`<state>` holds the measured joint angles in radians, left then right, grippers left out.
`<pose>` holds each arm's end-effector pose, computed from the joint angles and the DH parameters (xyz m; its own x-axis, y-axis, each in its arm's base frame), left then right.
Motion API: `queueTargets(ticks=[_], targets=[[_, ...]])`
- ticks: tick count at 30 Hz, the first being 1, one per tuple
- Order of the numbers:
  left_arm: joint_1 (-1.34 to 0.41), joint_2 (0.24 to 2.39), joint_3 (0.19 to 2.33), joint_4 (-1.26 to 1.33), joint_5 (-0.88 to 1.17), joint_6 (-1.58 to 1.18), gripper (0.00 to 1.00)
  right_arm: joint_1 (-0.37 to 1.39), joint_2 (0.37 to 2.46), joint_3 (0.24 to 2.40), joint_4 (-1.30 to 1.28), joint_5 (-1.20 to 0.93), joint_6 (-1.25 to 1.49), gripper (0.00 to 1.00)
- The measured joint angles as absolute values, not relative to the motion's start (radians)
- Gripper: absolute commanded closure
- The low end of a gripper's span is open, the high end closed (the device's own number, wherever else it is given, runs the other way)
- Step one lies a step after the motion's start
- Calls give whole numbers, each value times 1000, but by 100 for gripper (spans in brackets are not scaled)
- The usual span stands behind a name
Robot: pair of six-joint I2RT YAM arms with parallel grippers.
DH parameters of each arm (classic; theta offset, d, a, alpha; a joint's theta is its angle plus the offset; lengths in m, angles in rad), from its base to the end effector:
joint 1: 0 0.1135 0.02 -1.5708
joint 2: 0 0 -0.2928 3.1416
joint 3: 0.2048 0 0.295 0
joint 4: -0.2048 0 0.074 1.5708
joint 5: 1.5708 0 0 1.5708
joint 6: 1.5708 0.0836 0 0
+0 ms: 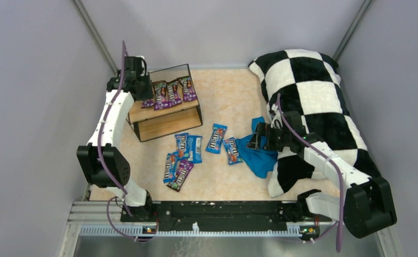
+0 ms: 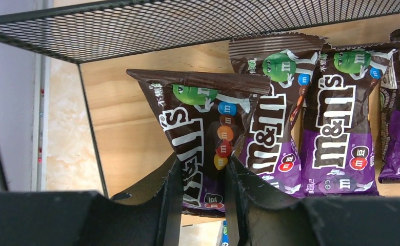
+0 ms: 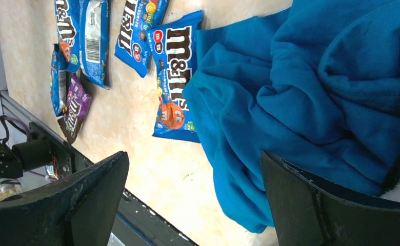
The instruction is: Place and organize the candy bags onto the shelf
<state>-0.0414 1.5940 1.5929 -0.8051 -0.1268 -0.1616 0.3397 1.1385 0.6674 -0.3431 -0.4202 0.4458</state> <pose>0.4244 -0.0070 0.3526 -0.7042 -0.1306 -0.6979 -0.1618 0.9866 -0.0213 0.2575 0.1272 0.1924 -0.8636 0.1123 -0.4915 -0.2171 0.7970 0.5636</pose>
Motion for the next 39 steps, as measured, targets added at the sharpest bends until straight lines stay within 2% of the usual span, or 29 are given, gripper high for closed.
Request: queueTargets(ticks=[6, 12, 17, 21, 25, 32, 39], targets=[[-41, 1628, 1593, -807, -104, -162, 58, 340, 1143, 667, -344, -420, 446, 1], [-41, 1628, 1593, -808, -101, -161, 46, 340, 1143, 667, -343, -420, 446, 1], [-41, 1628, 1593, -812, -93, -162, 31, 340, 1143, 667, -343, -421, 446, 1], [-41, 1626, 1605, -832, -93, -161, 16, 340, 1143, 667, -343, -421, 446, 1], [-41, 1604, 1636, -852, -70, -162, 7, 340, 1143, 667, -344, -421, 446, 1], [-41, 1444, 1633, -848, 79, -174, 4, 340, 1143, 668, -344, -421, 446, 1], [-80, 1161, 1331, -812, 296, -197, 2, 342, 1156, 668, -337, -424, 447, 1]])
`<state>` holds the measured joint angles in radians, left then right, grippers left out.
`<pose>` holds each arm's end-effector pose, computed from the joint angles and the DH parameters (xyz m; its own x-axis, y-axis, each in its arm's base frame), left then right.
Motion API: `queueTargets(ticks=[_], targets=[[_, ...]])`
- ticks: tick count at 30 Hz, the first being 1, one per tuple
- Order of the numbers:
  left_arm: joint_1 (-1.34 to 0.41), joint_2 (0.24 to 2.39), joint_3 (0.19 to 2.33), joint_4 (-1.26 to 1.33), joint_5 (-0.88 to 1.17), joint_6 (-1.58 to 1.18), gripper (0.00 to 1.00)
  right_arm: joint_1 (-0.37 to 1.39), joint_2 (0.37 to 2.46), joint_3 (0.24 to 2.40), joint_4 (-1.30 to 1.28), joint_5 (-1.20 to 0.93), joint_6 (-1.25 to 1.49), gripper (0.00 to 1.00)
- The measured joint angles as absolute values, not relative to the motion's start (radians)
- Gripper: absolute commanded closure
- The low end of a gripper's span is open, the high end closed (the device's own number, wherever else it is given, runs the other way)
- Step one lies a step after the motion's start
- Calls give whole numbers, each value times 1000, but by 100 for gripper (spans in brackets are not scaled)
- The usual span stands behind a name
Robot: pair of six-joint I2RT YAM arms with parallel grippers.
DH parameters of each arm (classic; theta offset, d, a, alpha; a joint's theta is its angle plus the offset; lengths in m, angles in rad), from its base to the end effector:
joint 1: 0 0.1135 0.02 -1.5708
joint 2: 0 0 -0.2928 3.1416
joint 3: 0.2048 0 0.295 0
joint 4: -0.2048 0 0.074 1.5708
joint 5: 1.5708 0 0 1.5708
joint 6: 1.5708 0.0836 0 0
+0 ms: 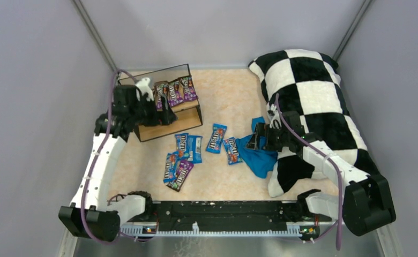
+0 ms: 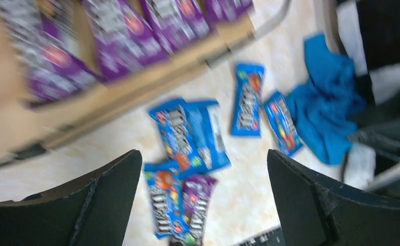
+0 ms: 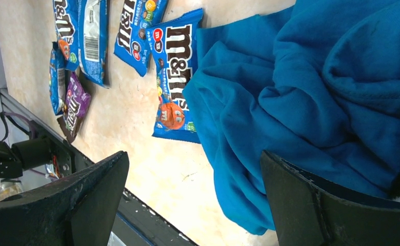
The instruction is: Place and organize the candy bags onto the shelf
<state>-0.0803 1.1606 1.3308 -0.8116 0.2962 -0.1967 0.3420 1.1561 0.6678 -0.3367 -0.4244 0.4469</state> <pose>0.2982 -0.0485 0.3979 -0.6454 -0.1356 -0.7517 0.1873 0.9260 -0.3279 0.2590 0.1287 0.1886 -0.8699 0.1084 -0.4812 -0.2139 0.7962 0.5660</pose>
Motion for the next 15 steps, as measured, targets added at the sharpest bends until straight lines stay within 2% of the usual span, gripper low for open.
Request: queueTargets(ticks=[3, 9, 12, 15], targets=[[-197, 1089, 1171, -817, 331, -234, 2, 352, 1170, 668, -327, -425, 450, 1], [-614, 1087, 966, -828, 212, -381, 2, 390, 1201, 668, -299, -428, 466, 1], [-793, 1179, 954, -861, 110, -447, 2, 412, 1203, 668, -295, -427, 474, 1], [-879, 1327, 958, -891, 52, -482, 6, 423, 1203, 668, -292, -422, 481, 1]])
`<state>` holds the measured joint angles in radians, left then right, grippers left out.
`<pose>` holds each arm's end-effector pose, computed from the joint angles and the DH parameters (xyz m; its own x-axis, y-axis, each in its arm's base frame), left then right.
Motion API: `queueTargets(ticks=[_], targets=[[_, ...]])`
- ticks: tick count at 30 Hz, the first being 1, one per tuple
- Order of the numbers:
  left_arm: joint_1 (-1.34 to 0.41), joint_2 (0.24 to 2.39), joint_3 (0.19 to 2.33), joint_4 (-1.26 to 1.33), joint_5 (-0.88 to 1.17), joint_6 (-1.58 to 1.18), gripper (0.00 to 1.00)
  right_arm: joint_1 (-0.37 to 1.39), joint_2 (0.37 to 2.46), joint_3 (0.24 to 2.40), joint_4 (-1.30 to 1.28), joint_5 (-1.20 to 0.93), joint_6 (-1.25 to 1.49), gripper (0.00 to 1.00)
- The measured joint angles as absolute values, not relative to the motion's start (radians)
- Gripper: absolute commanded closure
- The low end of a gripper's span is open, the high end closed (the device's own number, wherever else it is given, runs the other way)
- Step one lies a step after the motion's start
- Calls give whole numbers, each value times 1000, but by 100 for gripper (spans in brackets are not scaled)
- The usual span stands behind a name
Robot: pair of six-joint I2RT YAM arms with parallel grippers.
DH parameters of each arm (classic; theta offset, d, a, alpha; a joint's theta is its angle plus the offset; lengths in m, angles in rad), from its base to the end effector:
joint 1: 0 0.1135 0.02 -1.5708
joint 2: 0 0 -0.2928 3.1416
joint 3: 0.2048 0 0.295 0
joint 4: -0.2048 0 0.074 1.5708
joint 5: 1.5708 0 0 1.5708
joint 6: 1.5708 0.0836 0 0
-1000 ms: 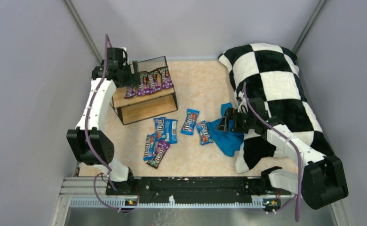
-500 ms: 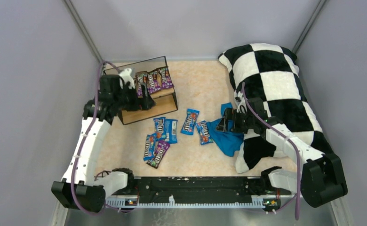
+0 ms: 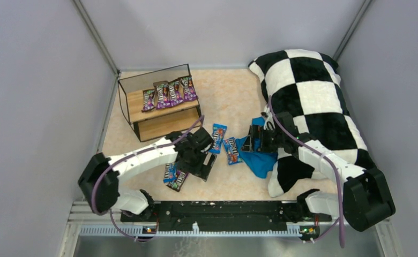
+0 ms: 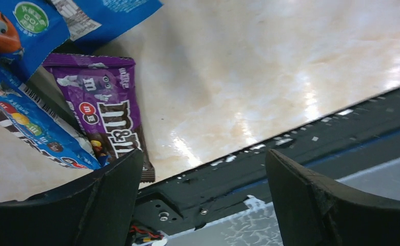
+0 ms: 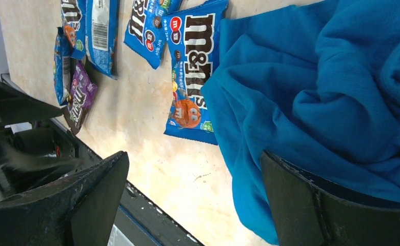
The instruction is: Place and organize the candy bags onto the shelf
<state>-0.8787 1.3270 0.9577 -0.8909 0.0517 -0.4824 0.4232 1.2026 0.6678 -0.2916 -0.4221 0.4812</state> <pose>0.1808 -0.2249 0.1994 -0.8996 0.3594 -0.2479 0.4082 0.8939 -0.1854 0.2554 0.1526 0.1806 -0.8850 0.0645 -0.4611 -0.2460 0.7761 0.5807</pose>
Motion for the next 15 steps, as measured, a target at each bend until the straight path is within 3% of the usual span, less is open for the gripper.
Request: queueTargets(ticks=[4, 15], targets=[[-887, 1446, 957, -923, -18, -510, 2, 425, 1197, 668, -293, -414, 484, 1], [-775, 1522, 942, -915, -91, -510, 2, 426, 1181, 667, -294, -405, 491, 1]])
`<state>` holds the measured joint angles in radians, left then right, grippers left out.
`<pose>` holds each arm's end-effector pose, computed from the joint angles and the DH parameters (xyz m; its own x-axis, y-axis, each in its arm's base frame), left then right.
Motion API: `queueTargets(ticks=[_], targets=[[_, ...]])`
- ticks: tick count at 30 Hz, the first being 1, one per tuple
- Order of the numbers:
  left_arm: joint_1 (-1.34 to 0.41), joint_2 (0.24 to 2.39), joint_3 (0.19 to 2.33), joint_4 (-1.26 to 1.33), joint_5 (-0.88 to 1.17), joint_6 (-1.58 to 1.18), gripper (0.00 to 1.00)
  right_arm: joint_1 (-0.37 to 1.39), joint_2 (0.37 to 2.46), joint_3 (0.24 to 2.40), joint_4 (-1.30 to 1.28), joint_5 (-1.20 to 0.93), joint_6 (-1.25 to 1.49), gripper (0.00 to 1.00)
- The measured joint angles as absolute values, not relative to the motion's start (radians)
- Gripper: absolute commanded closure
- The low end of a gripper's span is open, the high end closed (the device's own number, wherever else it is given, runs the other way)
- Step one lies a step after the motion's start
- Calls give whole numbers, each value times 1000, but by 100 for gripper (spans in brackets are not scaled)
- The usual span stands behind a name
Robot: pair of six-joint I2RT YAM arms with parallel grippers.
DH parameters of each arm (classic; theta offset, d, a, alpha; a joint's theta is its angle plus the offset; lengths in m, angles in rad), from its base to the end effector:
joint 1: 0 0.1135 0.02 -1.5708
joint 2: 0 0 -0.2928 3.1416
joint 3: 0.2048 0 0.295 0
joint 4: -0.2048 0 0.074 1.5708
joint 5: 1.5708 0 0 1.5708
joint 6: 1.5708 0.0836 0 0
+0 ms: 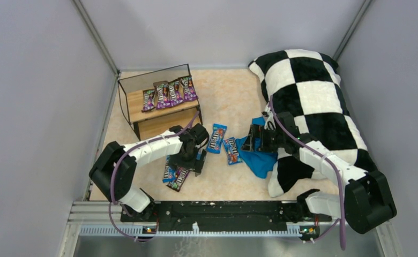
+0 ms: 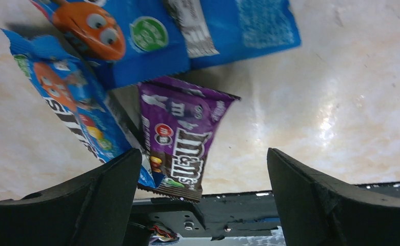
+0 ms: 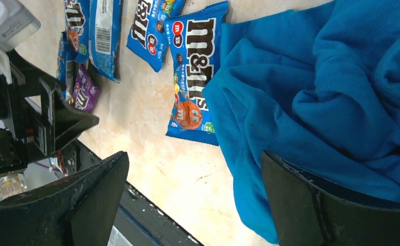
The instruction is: Place and organize the candy bags onto the shelf
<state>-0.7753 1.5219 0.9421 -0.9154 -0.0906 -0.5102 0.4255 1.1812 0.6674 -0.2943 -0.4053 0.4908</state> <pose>0.2139 -0.1990 0.1411 -0.9595 0.2594 -0.1100 0.2563 0.9657 0.0418 0.2542 0.1514 0.1856 -0.8765 0.0783 -0.4750 -0.2430 0.7797 0.5770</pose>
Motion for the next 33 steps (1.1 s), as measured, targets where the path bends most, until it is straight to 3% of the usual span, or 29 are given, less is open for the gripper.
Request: queueTargets(ticks=[10, 15, 24, 33], targets=[[-688, 1593, 942, -871, -61, -454, 3, 426, 1190, 667, -291, -405, 490, 1], [-688, 1633, 932, -852, -31, -454, 11, 426, 1190, 667, -291, -405, 490, 1], [-697, 1568, 865, -822, 23, -513, 37, 426, 1203, 667, -280, -405, 484, 1], [-702, 1539, 858, -711, 64, -630, 37, 426, 1205, 667, -278, -405, 482, 1]])
